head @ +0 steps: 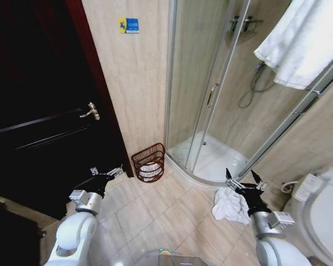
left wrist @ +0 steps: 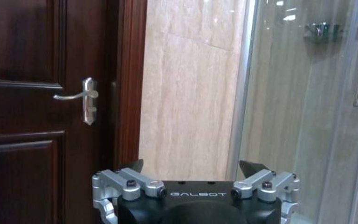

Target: Discard the used towel into the hamper.

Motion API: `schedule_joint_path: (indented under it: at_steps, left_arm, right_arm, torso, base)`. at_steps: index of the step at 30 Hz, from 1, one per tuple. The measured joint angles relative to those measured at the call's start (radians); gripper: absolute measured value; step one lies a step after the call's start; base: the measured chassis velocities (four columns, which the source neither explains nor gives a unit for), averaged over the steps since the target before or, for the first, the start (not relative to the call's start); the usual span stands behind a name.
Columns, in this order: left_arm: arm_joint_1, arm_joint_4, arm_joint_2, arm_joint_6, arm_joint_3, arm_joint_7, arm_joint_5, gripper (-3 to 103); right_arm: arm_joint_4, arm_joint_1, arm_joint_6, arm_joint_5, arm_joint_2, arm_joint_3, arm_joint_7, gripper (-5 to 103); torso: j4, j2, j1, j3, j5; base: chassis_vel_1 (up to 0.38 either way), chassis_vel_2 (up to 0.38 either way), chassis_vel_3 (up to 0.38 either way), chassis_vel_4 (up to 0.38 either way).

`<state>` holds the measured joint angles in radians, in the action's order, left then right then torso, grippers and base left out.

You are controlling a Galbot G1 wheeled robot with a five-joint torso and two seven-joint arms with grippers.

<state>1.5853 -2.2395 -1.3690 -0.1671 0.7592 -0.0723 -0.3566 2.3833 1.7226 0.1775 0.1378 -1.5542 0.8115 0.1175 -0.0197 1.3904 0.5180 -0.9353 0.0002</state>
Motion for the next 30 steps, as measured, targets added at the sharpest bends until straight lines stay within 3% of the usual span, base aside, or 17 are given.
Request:
schedule_joint_path:
  at_steps: [30]
  left_arm:
    - [0.0,0.0,0.0,0.0,0.0,0.0,0.0,100]
  right_arm:
    - [0.0,0.0,0.0,0.0,0.0,0.0,0.0,100]
  torso:
    - [0.0,0.0,0.0,0.0,-0.0001]
  base:
    - [-0.062,-0.07,0.072,0.074]
